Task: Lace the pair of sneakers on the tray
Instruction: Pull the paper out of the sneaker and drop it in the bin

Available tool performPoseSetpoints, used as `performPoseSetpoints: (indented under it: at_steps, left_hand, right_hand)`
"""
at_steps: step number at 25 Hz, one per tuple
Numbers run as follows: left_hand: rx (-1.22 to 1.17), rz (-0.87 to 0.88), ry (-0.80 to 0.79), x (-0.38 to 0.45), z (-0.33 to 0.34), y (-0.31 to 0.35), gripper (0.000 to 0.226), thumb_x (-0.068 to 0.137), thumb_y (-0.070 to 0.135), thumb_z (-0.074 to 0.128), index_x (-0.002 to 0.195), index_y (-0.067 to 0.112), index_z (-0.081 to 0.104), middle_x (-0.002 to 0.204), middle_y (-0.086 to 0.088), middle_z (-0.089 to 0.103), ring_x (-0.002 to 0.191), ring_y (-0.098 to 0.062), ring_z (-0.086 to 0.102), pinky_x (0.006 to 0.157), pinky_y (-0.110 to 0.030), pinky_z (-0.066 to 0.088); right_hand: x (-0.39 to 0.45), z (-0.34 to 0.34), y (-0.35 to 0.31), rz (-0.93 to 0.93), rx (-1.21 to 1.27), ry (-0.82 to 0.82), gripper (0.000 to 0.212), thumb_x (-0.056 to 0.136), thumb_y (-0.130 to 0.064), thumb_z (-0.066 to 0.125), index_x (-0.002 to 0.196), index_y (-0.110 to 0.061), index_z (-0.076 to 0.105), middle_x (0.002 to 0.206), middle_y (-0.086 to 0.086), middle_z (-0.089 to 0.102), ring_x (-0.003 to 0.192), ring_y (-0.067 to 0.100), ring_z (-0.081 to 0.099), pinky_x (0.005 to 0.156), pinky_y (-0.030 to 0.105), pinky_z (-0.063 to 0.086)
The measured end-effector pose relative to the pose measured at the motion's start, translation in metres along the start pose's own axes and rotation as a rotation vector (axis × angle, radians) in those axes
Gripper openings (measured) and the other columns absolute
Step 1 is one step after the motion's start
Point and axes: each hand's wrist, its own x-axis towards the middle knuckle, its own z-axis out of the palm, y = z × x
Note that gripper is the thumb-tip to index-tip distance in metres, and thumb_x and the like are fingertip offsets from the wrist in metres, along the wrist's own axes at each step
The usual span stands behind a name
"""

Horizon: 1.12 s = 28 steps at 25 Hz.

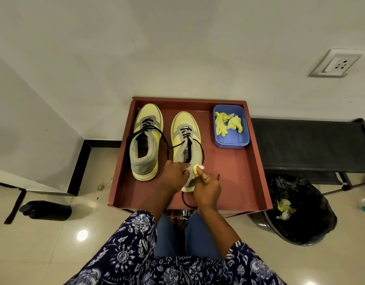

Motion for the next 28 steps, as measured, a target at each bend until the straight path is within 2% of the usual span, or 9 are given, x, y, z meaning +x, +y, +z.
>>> performPoseSetpoints:
  at_steps: [3, 6, 11, 14, 16, 24, 28]
  left_hand:
    - [0.017, 0.004, -0.001, -0.001, -0.002, 0.002, 0.038, 0.097, 0.016, 0.039, 0.134, 0.009, 0.046, 0.136, -0.011, 0.052, 0.122, -0.028, 0.043, 0.094, -0.022, 0.021]
    - [0.027, 0.001, -0.015, -0.002, -0.002, 0.002, 0.039, 0.097, 0.017, 0.039, 0.134, 0.009, 0.045, 0.136, -0.011, 0.051, 0.122, -0.029, 0.042, 0.094, -0.022, 0.02]
    - [0.019, 0.001, -0.016, -0.002, -0.001, 0.002, 0.039, 0.097, 0.017, 0.039, 0.134, 0.009, 0.045, 0.137, -0.01, 0.051, 0.123, -0.028, 0.042, 0.096, -0.022, 0.02]
    - [0.021, -0.002, -0.009, -0.001, 0.0, 0.002, 0.039, 0.098, 0.017, 0.037, 0.135, 0.008, 0.045, 0.137, -0.01, 0.05, 0.122, -0.027, 0.042, 0.097, -0.022, 0.02]
    - [0.034, -0.005, -0.009, -0.001, 0.0, 0.003, 0.039, 0.098, 0.017, 0.036, 0.135, 0.009, 0.045, 0.138, -0.01, 0.049, 0.123, -0.027, 0.042, 0.098, -0.022, 0.019]
    - [0.082, 0.011, -0.018, -0.002, -0.001, 0.003, 0.039, 0.098, 0.018, 0.035, 0.136, 0.01, 0.043, 0.137, -0.01, 0.05, 0.121, -0.027, 0.043, 0.095, -0.023, 0.018]
    - [0.046, 0.002, -0.002, -0.002, 0.001, 0.003, 0.038, 0.098, 0.017, 0.036, 0.134, 0.009, 0.045, 0.133, -0.012, 0.053, 0.118, -0.029, 0.044, 0.094, -0.023, 0.019]
  right_hand:
    - [0.001, 0.001, -0.001, -0.02, -0.028, 0.01, 0.027, 0.086, 0.002, 0.056, 0.11, -0.003, 0.066, 0.11, 0.014, 0.064, 0.103, 0.026, 0.06, 0.084, 0.013, 0.038]
    - [0.02, 0.0, -0.01, -0.005, -0.045, 0.024, 0.026, 0.087, 0.002, 0.055, 0.109, -0.004, 0.067, 0.109, 0.014, 0.064, 0.102, 0.027, 0.06, 0.09, 0.022, 0.042]
    - [0.017, 0.001, -0.01, -0.006, -0.092, 0.024, 0.027, 0.088, -0.001, 0.054, 0.112, -0.005, 0.065, 0.109, 0.014, 0.064, 0.102, 0.027, 0.059, 0.091, 0.024, 0.042]
    - [-0.003, 0.001, 0.001, -0.037, -0.096, 0.005, 0.026, 0.088, 0.0, 0.056, 0.112, -0.003, 0.065, 0.106, 0.015, 0.063, 0.097, 0.025, 0.06, 0.078, 0.01, 0.037]
    - [-0.008, 0.002, 0.004, -0.053, -0.09, 0.014, 0.025, 0.087, 0.001, 0.057, 0.11, -0.001, 0.065, 0.103, 0.016, 0.063, 0.092, 0.024, 0.06, 0.073, 0.007, 0.035]
    - [0.031, 0.007, -0.01, 0.019, -0.085, 0.095, 0.024, 0.088, -0.002, 0.055, 0.108, -0.003, 0.067, 0.106, 0.016, 0.065, 0.101, 0.03, 0.06, 0.09, 0.03, 0.046]
    - [0.042, 0.001, -0.014, -0.01, -0.163, 0.032, 0.027, 0.088, -0.001, 0.053, 0.111, -0.003, 0.066, 0.113, 0.017, 0.066, 0.107, 0.031, 0.059, 0.094, 0.03, 0.043]
